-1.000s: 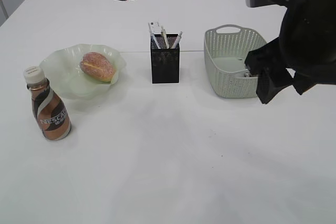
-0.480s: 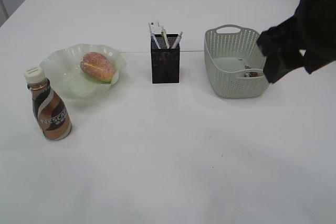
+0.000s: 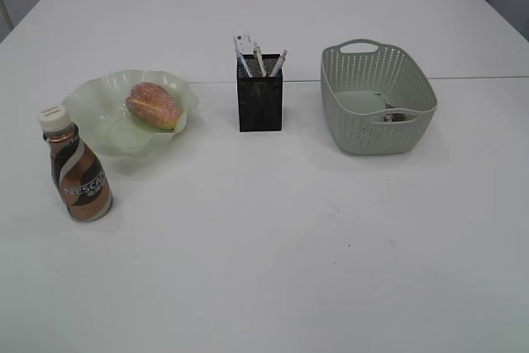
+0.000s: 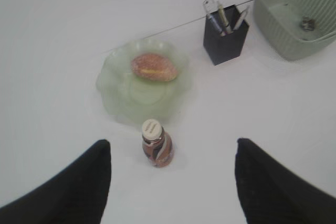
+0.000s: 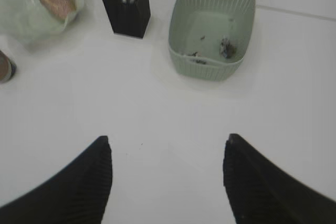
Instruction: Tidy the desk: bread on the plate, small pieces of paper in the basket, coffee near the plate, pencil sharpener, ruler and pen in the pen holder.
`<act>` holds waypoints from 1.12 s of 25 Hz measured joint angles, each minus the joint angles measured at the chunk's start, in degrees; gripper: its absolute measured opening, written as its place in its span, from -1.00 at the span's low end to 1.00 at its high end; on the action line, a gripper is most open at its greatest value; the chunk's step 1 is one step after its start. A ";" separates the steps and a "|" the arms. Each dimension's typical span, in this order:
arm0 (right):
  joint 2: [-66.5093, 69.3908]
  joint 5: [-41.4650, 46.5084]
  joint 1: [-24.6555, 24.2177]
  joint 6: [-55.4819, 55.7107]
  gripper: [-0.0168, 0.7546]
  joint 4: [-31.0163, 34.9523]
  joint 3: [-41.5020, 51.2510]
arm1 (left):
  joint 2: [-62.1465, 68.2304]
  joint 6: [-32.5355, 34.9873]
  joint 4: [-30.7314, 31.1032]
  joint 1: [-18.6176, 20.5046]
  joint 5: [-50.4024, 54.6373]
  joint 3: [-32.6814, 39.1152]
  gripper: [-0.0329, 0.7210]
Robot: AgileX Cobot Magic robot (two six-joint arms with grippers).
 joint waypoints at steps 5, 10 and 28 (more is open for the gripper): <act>-11.76 1.64 0.00 0.00 0.31 -4.51 1.92 | -7.61 5.45 -7.37 0.00 0.13 -0.13 0.53; -22.34 2.68 0.00 -0.95 0.31 -7.23 10.02 | -15.77 8.03 -9.82 0.00 -0.02 5.34 0.53; -53.88 0.05 0.00 -4.50 0.31 -7.11 35.34 | -54.11 8.16 -12.60 0.00 -8.63 44.62 0.53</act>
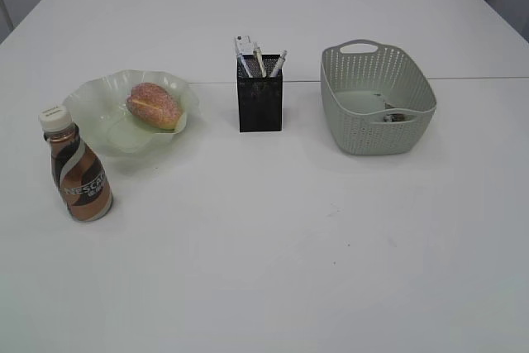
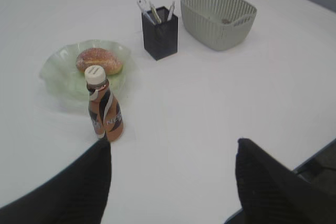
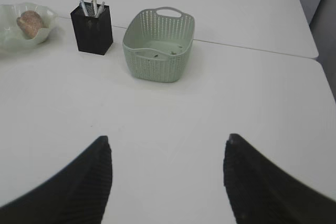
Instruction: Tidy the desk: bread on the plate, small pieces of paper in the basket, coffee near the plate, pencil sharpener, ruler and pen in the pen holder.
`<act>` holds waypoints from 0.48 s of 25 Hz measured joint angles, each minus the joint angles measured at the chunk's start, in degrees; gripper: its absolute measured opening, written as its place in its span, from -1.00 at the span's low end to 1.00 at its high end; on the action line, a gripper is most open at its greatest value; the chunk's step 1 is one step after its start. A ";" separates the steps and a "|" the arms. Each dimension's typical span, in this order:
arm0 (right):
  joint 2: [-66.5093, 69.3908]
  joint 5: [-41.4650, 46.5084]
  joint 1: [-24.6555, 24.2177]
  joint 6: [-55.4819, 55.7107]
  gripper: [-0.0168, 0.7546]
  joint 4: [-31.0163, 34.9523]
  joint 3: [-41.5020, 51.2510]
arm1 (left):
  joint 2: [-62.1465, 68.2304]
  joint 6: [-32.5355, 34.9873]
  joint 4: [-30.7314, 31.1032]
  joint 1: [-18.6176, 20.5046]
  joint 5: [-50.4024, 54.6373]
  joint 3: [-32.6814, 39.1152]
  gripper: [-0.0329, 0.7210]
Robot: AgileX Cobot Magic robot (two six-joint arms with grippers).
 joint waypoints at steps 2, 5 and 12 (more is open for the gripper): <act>-2.33 0.00 0.00 -0.24 0.31 1.39 2.67 | -2.98 -0.81 -0.24 0.00 -1.87 2.43 0.53; -2.73 0.00 0.00 -0.46 0.31 2.49 5.19 | -5.81 -1.58 -0.32 0.00 -1.78 5.94 0.53; -2.73 -1.87 0.00 -1.75 0.31 3.63 9.35 | -10.54 -2.43 -0.32 0.00 -0.44 15.56 0.53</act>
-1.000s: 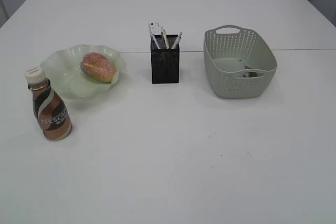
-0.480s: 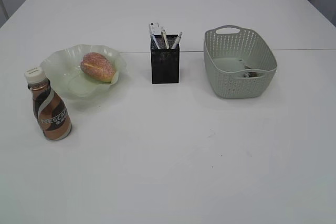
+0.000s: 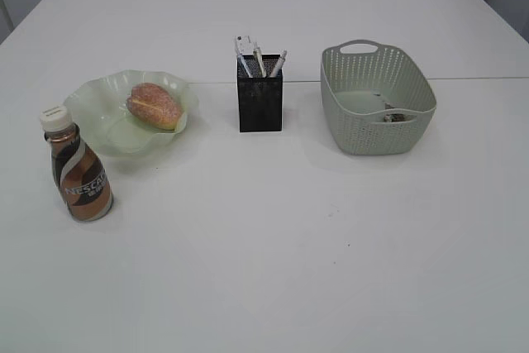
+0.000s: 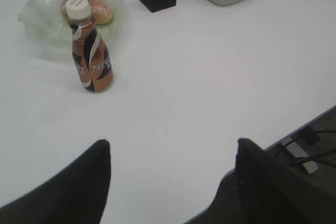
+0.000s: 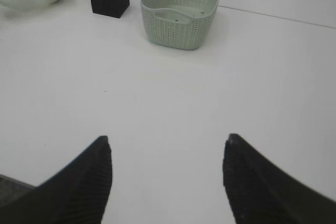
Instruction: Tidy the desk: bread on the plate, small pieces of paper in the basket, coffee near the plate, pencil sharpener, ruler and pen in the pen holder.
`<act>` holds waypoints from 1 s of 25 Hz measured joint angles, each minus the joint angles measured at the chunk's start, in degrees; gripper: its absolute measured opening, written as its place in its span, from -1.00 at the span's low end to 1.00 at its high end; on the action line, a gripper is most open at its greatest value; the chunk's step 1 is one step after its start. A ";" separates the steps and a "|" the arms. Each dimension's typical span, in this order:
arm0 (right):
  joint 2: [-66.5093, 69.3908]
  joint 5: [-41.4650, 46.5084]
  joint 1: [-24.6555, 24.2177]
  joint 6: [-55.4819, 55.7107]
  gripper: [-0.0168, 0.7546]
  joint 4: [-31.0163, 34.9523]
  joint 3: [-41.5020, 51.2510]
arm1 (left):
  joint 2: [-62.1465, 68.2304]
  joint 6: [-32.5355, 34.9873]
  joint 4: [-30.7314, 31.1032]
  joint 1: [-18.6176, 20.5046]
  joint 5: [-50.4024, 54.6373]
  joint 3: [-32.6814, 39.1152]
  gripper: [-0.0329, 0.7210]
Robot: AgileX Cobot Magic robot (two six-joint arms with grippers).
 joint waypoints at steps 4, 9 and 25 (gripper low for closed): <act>0.00 -0.14 0.00 -0.75 0.31 0.43 1.49 | -0.22 0.00 1.48 -0.10 0.00 2.04 0.53; 0.00 0.32 0.00 -0.99 0.31 0.55 2.36 | -0.22 -0.13 3.10 -0.10 0.00 2.04 0.53; 0.00 0.99 0.00 -2.42 0.31 9.21 2.62 | -0.22 -0.13 3.51 -0.10 0.00 2.04 0.53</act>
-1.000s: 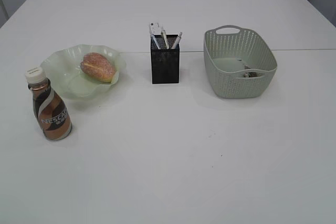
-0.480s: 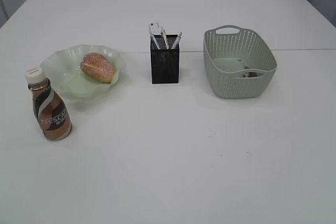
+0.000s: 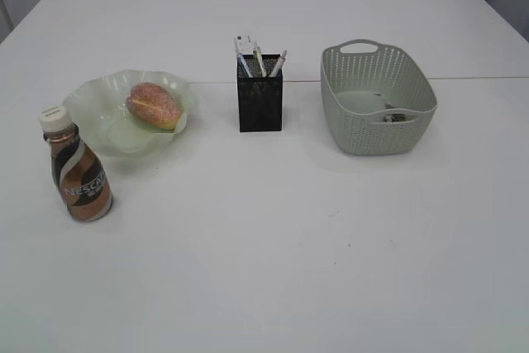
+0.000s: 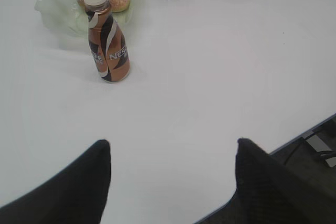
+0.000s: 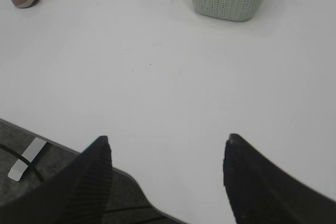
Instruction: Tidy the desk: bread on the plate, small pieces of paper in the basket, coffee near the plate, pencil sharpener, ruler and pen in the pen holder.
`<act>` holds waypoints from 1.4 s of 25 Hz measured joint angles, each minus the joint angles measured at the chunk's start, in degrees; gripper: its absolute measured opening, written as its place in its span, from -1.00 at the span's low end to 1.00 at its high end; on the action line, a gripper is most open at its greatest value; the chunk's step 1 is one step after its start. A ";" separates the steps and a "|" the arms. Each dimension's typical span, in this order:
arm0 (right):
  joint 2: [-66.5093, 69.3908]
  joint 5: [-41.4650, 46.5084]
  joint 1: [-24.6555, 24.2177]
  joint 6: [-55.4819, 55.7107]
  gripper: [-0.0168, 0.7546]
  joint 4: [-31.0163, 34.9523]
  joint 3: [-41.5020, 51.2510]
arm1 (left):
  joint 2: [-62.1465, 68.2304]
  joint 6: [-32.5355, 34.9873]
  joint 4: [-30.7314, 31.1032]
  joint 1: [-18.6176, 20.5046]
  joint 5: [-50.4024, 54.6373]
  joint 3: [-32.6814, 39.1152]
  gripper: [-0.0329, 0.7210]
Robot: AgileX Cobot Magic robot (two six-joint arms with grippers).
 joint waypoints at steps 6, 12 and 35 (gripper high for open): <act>0.00 0.00 0.00 -0.10 0.31 0.00 0.00 | 0.00 0.00 0.10 0.14 0.00 0.00 0.52; 0.00 0.00 -6.92 -0.10 0.31 0.02 0.00 | 0.00 0.00 0.10 7.86 0.00 0.00 0.52; 0.00 0.00 -19.44 -0.10 0.31 0.24 0.00 | -0.34 -0.04 0.00 21.43 0.00 0.13 0.52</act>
